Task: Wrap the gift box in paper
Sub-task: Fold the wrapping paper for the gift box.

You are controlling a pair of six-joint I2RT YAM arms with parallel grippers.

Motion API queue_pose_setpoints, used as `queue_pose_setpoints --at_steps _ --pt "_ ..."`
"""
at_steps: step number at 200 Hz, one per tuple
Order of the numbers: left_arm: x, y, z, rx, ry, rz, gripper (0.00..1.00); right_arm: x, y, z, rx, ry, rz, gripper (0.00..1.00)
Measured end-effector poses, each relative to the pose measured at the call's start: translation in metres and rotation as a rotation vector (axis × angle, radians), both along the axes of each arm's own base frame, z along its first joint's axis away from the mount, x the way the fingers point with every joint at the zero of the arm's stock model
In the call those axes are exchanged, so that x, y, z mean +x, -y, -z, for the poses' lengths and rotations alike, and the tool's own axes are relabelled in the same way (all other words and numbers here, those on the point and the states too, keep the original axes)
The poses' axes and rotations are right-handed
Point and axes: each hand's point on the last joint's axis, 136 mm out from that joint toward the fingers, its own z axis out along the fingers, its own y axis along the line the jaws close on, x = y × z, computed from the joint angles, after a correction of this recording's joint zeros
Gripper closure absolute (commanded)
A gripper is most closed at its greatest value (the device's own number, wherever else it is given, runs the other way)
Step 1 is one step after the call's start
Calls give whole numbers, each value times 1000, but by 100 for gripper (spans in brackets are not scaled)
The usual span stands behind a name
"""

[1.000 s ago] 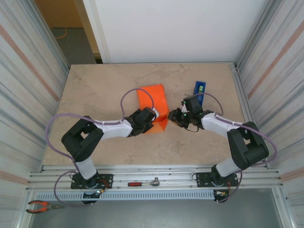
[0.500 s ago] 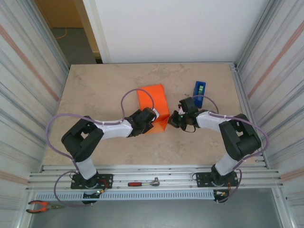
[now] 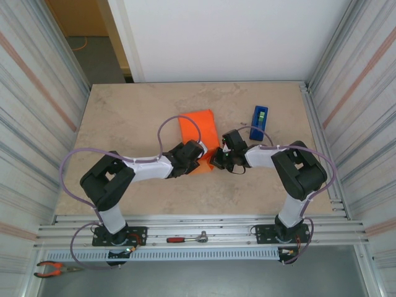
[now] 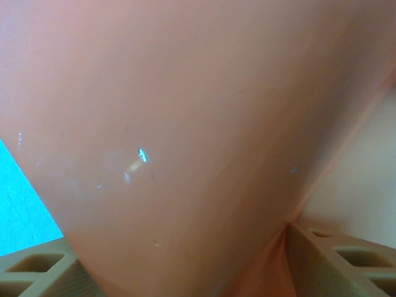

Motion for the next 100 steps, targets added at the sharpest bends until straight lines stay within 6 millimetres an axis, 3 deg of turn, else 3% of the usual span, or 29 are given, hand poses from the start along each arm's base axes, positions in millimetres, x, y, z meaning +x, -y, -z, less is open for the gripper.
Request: queue_pose_setpoints --at_steps 42,83,100 --pt "-1 9 -19 -58 -18 2 26 -1 1 1 -1 13 10 100" --pt "-1 27 -78 -275 6 -14 24 -6 8 -5 2 21 18 100" --pt "2 26 -99 -377 12 -49 23 -8 13 -11 5 28 25 100"
